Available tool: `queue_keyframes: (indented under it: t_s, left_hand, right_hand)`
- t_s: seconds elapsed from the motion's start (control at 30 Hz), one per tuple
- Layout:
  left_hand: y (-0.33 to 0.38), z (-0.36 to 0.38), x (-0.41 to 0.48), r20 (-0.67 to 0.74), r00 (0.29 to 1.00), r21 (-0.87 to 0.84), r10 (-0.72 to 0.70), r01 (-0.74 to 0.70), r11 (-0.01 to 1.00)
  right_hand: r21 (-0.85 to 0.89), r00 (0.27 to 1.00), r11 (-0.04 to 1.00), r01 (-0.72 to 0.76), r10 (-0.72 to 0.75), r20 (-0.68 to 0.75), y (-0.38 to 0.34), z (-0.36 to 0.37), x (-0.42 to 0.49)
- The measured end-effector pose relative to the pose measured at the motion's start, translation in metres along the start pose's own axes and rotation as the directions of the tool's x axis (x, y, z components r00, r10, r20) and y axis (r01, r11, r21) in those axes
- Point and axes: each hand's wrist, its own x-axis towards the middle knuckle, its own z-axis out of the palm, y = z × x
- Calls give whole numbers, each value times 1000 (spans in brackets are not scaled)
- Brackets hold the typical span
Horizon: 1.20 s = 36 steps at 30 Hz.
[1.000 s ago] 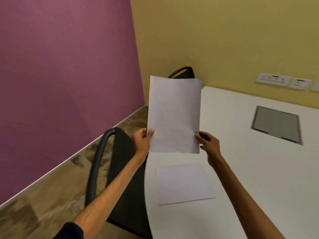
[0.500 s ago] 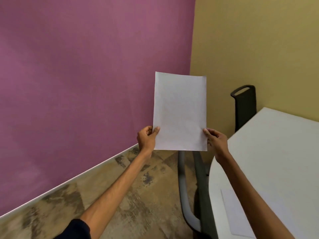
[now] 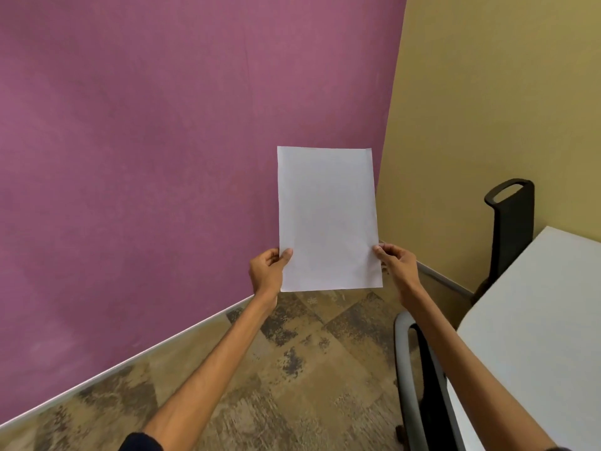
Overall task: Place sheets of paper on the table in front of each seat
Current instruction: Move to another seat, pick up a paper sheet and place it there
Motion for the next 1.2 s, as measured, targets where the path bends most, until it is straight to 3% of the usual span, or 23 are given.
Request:
queue_keyframes:
  t_s: [0.5, 0.83, 1.2]
  left_hand:
    - [-13, 103, 235, 36, 999, 7, -30, 30, 1000]
    - [-52, 215, 376, 216, 974, -17, -69, 75, 997]
    - [-73, 355, 546, 306, 947, -17, -96, 106, 994]
  right_hand:
    - [-21, 996, 999, 48, -49, -74, 18, 36, 229]
    - [-62, 975, 998, 32, -45, -219, 48, 10, 374]
    - [-79, 924, 996, 35, -62, -378, 64, -8, 544]
